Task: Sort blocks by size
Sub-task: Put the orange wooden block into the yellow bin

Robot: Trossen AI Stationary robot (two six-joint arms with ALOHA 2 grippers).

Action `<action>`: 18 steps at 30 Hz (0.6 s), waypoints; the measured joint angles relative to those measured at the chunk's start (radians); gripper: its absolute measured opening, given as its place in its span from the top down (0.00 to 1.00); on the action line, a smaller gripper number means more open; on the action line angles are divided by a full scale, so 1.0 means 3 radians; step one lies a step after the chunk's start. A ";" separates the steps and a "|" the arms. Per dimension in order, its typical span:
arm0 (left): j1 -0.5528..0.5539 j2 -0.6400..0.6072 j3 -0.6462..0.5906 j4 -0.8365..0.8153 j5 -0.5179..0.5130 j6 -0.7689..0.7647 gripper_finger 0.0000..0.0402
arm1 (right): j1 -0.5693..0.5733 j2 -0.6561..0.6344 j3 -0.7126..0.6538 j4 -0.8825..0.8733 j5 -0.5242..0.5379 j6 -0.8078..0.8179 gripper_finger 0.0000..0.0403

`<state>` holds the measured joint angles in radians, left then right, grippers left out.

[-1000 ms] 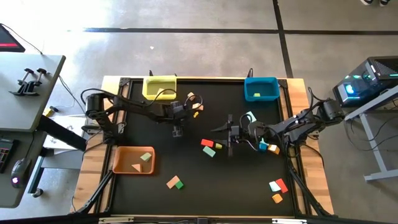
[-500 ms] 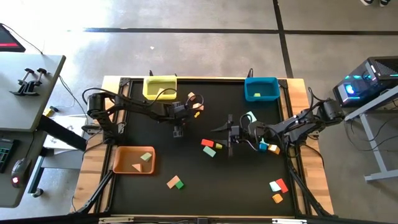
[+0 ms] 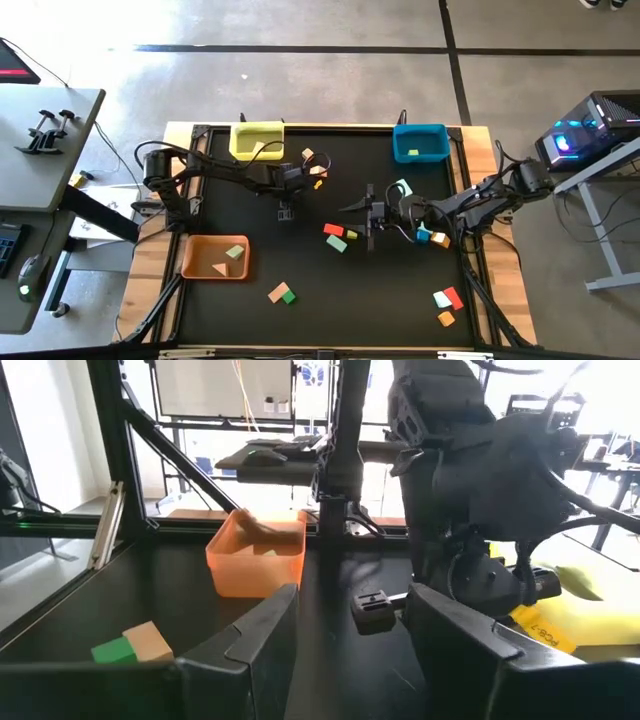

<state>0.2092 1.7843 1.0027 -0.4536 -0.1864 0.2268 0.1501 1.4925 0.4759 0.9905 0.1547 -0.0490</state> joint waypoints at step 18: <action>0.0440 -0.0701 0.0230 -0.0103 -0.1046 -0.0299 0.77 | 0.0003 0.0000 0.0001 -0.0136 0.0000 0.0090 0.55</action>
<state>0.3412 1.5739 1.0717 -0.4843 -0.5004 0.1371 0.1509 1.4925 0.4763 0.9497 0.1547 -0.0220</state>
